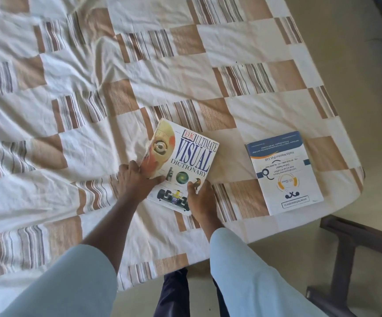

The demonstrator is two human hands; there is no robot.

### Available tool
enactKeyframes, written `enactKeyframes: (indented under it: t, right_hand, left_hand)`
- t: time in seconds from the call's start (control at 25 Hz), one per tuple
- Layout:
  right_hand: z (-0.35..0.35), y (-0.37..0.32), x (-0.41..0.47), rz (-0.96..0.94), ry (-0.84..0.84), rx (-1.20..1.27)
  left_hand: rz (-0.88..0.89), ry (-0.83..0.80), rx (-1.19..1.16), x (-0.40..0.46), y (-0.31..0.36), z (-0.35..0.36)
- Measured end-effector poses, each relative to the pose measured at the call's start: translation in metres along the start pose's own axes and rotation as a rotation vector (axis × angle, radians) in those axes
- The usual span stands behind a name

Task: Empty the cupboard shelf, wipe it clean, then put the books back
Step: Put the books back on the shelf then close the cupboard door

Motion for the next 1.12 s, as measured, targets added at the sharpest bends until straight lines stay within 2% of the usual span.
enactKeyframes:
  t: [0.16, 0.32, 0.4, 0.48, 0.56, 0.8, 0.84, 0.92, 1.0, 1.12]
  right_hand:
    - [-0.014, 0.010, 0.005, 0.131, 0.003, 0.021]
    - [-0.022, 0.024, 0.019, 0.230, -0.085, 0.138]
    - [-0.024, 0.036, 0.025, 0.287, -0.135, 0.185]
    - [-0.023, 0.046, 0.029, 0.334, -0.195, 0.268]
    - [-0.031, 0.051, 0.026, 0.376, -0.183, 0.334]
    - [-0.108, 0.040, 0.025, 0.210, 0.059, 0.188]
    - [-0.117, 0.042, 0.029, 0.174, 0.044, 0.144]
    - [-0.120, 0.049, 0.035, 0.103, -0.092, -0.001]
    - [-0.121, 0.061, 0.032, 0.104, -0.164, -0.049]
    - [-0.144, 0.056, 0.020, 0.075, -0.084, -0.062]
  left_hand:
    - [-0.039, -0.151, -0.207, 0.007, -0.013, 0.025]
    - [-0.002, -0.355, -0.602, 0.005, 0.000, 0.041]
    - [-0.015, -0.428, -0.727, -0.004, 0.013, 0.047]
    - [-0.061, -0.421, -0.777, -0.005, 0.016, 0.055]
    - [-0.121, -0.408, -0.851, -0.009, 0.014, 0.065]
    - [-0.200, -0.630, -1.107, -0.072, 0.040, 0.100]
    - [-0.209, -0.626, -1.142, -0.081, 0.043, 0.105]
    - [-0.221, -0.616, -1.249, -0.100, 0.053, 0.118]
    - [-0.268, -0.582, -1.320, -0.115, 0.058, 0.130]
    - [-0.267, -0.503, -1.327, -0.132, 0.068, 0.130]
Point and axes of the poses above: each hand's wrist, its own x-axis towards the middle knuckle, its own z-axis out of the palm, y = z × x, the point moved 9 cm from there along x, towards the middle knuckle, and after that the axes turned 2 degrees about -x, right-handed, at the moved point
